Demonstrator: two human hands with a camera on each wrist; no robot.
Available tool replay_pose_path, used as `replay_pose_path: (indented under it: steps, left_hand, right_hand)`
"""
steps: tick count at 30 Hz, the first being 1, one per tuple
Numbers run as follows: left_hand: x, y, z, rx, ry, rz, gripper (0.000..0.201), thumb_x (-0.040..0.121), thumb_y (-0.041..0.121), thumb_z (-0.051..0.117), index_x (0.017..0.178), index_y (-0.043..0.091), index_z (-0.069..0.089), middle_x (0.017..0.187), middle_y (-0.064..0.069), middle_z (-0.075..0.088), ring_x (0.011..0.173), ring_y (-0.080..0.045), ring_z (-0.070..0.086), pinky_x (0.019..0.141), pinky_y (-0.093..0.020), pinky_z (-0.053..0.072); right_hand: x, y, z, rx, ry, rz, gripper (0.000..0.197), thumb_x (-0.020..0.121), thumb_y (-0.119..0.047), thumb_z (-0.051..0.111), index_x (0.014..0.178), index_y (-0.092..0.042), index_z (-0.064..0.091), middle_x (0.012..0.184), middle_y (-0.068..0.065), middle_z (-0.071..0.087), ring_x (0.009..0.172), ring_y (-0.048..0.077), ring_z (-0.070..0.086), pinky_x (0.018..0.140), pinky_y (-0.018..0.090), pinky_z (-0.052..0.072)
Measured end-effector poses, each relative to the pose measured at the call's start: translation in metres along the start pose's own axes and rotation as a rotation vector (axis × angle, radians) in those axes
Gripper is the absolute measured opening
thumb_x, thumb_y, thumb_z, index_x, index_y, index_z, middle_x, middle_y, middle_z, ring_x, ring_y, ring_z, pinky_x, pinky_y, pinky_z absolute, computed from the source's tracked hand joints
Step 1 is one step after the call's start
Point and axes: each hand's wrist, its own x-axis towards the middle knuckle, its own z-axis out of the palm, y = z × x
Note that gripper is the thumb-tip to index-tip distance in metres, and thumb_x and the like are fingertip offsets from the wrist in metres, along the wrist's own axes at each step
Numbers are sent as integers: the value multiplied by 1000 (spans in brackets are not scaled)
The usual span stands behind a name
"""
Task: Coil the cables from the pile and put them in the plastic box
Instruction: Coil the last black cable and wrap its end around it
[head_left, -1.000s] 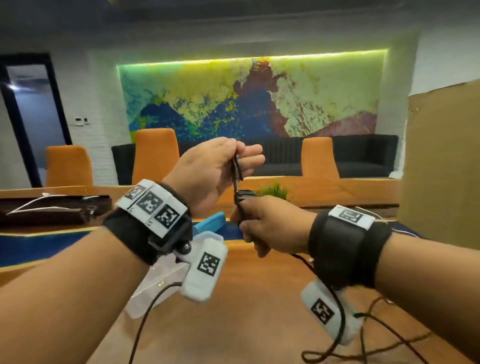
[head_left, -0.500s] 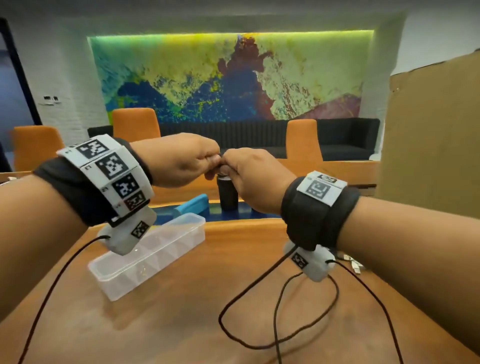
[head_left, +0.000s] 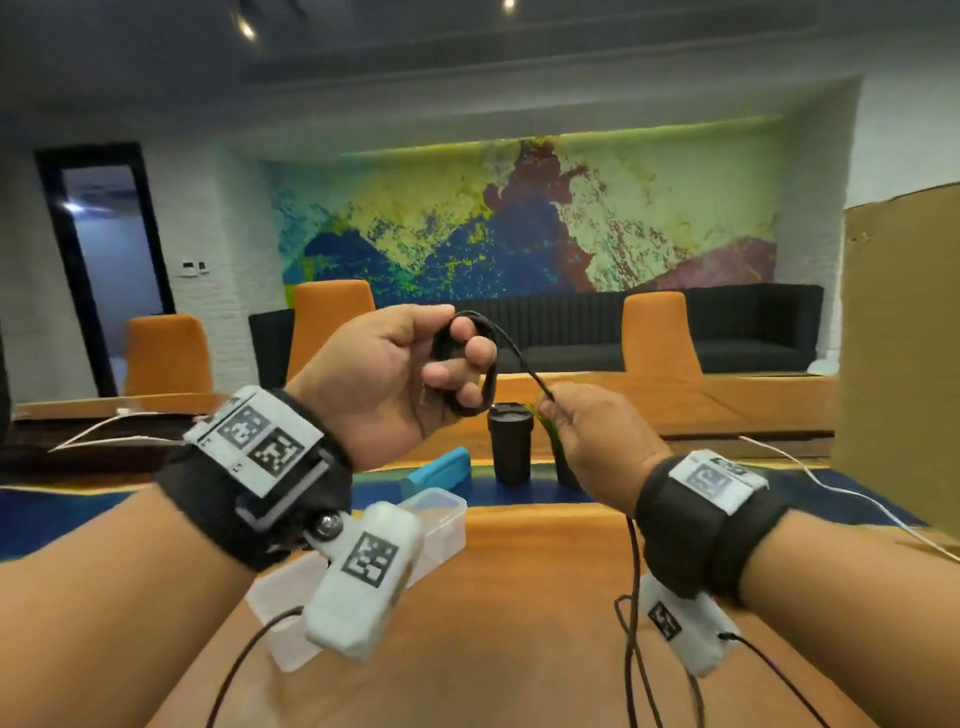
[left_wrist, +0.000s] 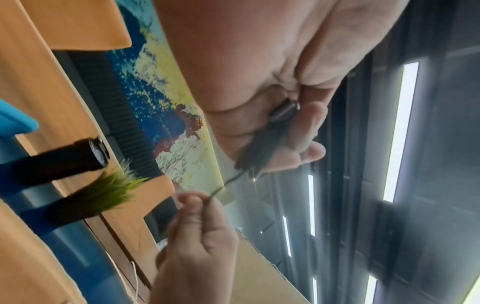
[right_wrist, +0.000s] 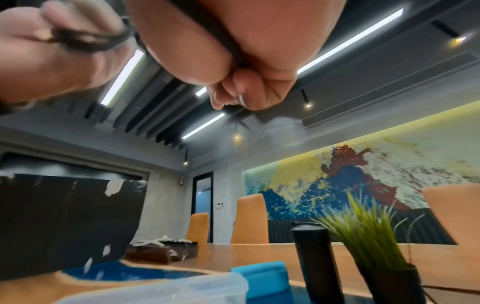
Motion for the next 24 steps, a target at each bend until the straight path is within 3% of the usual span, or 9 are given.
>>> replay_pose_path:
  steps: [2,4,7,10,13,17,20,22,24]
  left_hand:
    - [11,-11,9,-49,81,117,31,104,23,33,79,14,50,87,-8,68,49,-8,44,62,-25,47]
    - [21,-22,13,78,166,251,32,106,18,32,82,10,51,103,-18,73,60,-13,62,72,-30,51]
    - [30,-35,7,761,216,392,25,108,20,34,96,8,52,120,-10,69,97,-18,72,86,-33,57]
    - [36,-45,-6,1616,110,403,21,104,34,38,102,17,51,100,-1,66,87,-20,64,79,-40,51]
    - [35,-43,-11,1889,-31,385,21,105,31,36,92,19,48,83,3,55,72,-18,50,68,-33,37]
    - [27,-25,-18,1830,-250,351,33,107,27,35,86,10,54,79,2,53,70,-12,47,67,-23,34]
    - [24,-17,-17,1660,-267,89,34,106,23,42,78,10,54,73,4,53,63,-8,47,64,-20,39]
    - [19,-18,-9,1247,-185,-104,30,103,16,43,76,8,51,68,-4,49,54,-14,40,59,-27,39]
    - [14,-20,-1,704,-98,-155,28,102,15,40,75,10,48,67,-7,47,46,-12,32,58,-28,40]
  right_hand:
    - [-10,-15,10,1,-102,-19,18,103,-26,41,97,-18,56,92,0,59,85,19,55,76,34,47]
    - [-19,-29,13,24,-185,-41,15,104,-29,42,99,-22,54,96,-5,58,86,14,55,75,27,45]
    - [-25,-42,4,0,-269,-95,11,103,-29,44,102,-24,54,96,-10,56,84,8,53,69,20,42]
    - [-26,-44,-16,4,-245,-171,20,103,-29,43,104,-19,61,98,-3,64,87,13,58,79,33,51]
    - [-23,-37,-28,-125,-221,-182,23,103,-28,41,104,-17,61,96,2,64,87,19,59,82,39,50]
    - [-12,-16,-29,-244,-125,-142,22,103,-24,43,94,-13,60,81,2,55,79,26,55,71,37,45]
    - [-11,-1,-22,-148,-47,-140,23,102,-23,45,95,-10,63,82,4,58,77,26,54,69,38,43]
    - [-14,1,-18,-39,12,-157,23,102,-22,46,86,-12,59,79,3,59,74,23,53,68,42,46]
    - [-16,-3,-14,61,64,-159,23,102,-20,45,83,-14,56,76,2,56,71,21,51,66,41,44]
